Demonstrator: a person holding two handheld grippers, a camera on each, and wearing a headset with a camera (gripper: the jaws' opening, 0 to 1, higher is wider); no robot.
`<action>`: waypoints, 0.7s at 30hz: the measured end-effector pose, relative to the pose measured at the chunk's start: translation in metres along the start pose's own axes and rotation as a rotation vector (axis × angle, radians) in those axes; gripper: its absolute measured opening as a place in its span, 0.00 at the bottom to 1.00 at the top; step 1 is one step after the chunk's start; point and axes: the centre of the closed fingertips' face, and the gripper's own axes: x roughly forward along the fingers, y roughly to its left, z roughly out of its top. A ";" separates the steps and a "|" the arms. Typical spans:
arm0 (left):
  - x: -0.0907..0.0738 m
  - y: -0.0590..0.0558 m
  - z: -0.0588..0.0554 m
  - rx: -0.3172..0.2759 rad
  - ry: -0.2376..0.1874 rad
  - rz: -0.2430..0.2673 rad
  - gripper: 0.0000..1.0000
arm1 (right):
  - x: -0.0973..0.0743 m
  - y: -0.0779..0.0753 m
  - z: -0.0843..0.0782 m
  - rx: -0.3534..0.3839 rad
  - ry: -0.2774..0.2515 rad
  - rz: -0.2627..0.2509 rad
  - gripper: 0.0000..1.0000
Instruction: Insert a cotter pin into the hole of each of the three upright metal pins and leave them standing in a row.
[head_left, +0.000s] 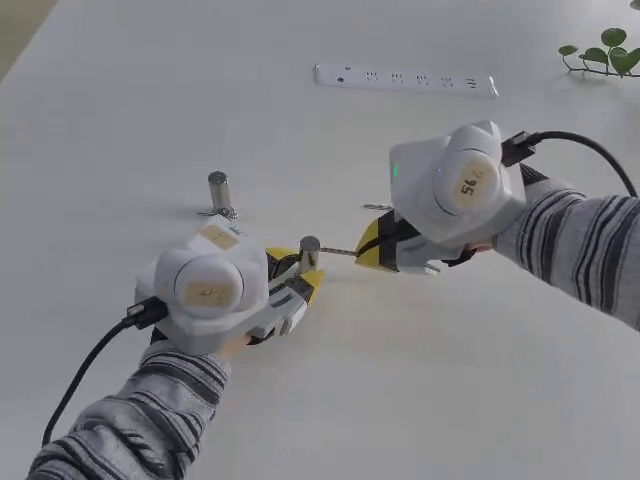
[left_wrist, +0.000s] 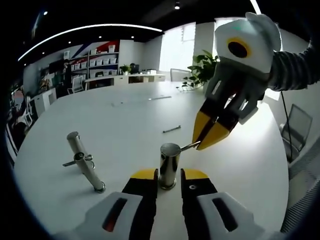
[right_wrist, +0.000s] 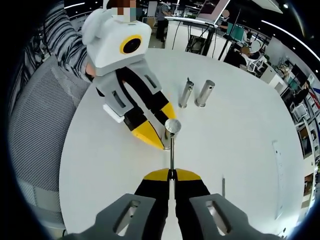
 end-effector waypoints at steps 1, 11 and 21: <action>0.000 0.000 0.000 -0.003 0.000 0.003 0.13 | -0.001 0.000 0.001 -0.002 0.001 -0.001 0.00; 0.001 0.002 0.000 0.001 0.000 0.020 0.10 | -0.001 0.003 0.009 -0.009 -0.002 -0.003 0.00; 0.002 0.002 -0.003 0.002 0.002 0.020 0.10 | 0.000 0.001 0.019 -0.046 0.011 -0.012 0.00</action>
